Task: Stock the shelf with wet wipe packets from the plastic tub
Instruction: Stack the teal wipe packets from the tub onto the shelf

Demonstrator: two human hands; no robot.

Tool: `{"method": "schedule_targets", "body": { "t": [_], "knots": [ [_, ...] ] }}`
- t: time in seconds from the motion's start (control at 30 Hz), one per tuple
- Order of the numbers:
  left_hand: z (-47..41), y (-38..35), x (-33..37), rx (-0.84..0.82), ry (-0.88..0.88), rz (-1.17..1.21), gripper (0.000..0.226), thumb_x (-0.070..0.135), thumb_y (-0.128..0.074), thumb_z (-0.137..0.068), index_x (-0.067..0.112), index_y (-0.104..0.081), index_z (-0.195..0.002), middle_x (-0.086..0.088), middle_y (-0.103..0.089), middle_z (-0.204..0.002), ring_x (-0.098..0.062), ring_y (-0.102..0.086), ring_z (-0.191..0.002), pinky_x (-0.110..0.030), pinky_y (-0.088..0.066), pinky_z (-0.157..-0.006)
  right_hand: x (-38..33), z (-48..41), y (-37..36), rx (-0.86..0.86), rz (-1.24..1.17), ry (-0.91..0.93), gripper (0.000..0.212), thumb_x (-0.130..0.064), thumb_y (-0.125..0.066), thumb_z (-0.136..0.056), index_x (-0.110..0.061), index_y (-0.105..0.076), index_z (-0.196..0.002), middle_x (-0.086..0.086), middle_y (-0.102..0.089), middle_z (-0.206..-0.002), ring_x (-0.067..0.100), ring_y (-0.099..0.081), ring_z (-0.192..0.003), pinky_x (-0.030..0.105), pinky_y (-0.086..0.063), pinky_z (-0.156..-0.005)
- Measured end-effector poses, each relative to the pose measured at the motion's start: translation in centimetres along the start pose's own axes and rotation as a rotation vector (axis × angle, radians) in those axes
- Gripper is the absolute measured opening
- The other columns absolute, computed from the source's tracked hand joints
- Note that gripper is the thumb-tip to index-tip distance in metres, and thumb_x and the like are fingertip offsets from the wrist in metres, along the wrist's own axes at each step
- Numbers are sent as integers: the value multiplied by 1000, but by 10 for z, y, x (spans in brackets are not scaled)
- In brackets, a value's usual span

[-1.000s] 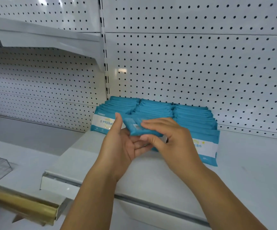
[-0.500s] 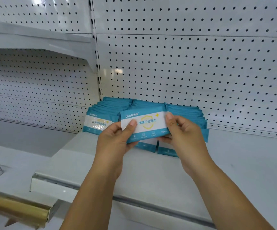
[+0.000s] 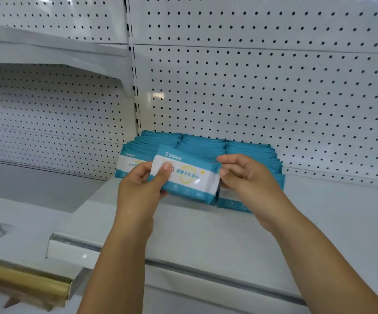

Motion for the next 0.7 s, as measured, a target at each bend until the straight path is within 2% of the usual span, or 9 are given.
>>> {"method": "schedule_targets", "body": {
  "t": [0.1,0.17,0.27,0.37,0.4,0.47,0.53,0.6,0.7],
  "knots": [
    [-5,7,5,24,-59,-27,5,14,-76,-88,12,-72,-90,-6,-77,-95,-17,-74,-87,-23,-59,-67,-10,-3,-11,-105,91,19,28,-32,-71,-92,-28,-65,-118,-12,-74,-110,8,-72,-96,25,-56,-90],
    [-6,11,9,27,-72,-27,4,11,-76,-88,11,-72,-91,-4,-77,-92,-14,-73,-81,-22,-58,-64,-18,-8,-25,-128,285,97,24,-38,-75,-87,-34,-68,-109,-15,-71,-107,3,-68,-90,17,-53,-84],
    [-9,25,11,84,-114,-35,4,13,-77,-88,13,-73,-89,-3,-77,-89,-16,-73,-82,-33,-62,-75,-29,-20,-49,-113,489,225,11,-34,-79,-84,-30,-73,-92,-14,-73,-89,12,-64,-75,22,-48,-69],
    [-18,45,15,281,-263,-288,10,22,-78,-88,18,-69,-89,6,-73,-86,-14,-70,-84,-27,-57,-75,-35,-38,-72,-107,589,270,13,-30,-82,-82,-25,-71,-86,-12,-73,-90,1,-64,-80,23,-48,-73],
    [-19,53,17,366,-303,-390,13,26,-78,-88,20,-67,-90,9,-71,-87,-13,-68,-85,-24,-53,-73,-36,-45,-80,-96,619,279,14,-30,-82,-82,-22,-71,-87,-10,-73,-92,3,-65,-86,25,-49,-77],
    [-21,71,19,504,-334,-579,17,30,-77,-88,19,-66,-97,6,-69,-94,-19,-64,-93,-32,-51,-76,-37,-58,-96,-64,640,292,18,-28,-82,-82,-17,-69,-88,-5,-71,-94,11,-64,-82,32,-53,-79],
    [-25,87,17,582,-275,-833,27,31,-75,-89,14,-66,-108,-6,-69,-107,-31,-58,-106,-42,-48,-85,-35,-71,-112,-40,635,315,22,-28,-82,-82,-15,-66,-89,-4,-68,-92,10,-57,-73,27,-51,-69],
    [-27,97,14,574,-124,-1006,37,32,-72,-91,10,-62,-118,-14,-64,-117,-36,-52,-116,-44,-42,-90,-31,-81,-127,-46,692,351,22,-29,-81,-83,-19,-63,-90,-7,-64,-89,9,-56,-77,16,-41,-65],
    [-27,102,11,528,19,-1069,46,36,-69,-91,8,-57,-125,-17,-60,-125,-37,-51,-121,-44,-41,-95,-22,-88,-147,-93,802,384,23,-34,-80,-84,-21,-65,-97,-6,-65,-94,15,-61,-88,28,-48,-75]
  ]
}}
Point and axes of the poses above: each hand's wrist, its own z-axis away from the middle knuckle, its own y-axis out of the back of the hand, x = y × z, the point moved 2 cm from there along -z, towards the middle knuckle
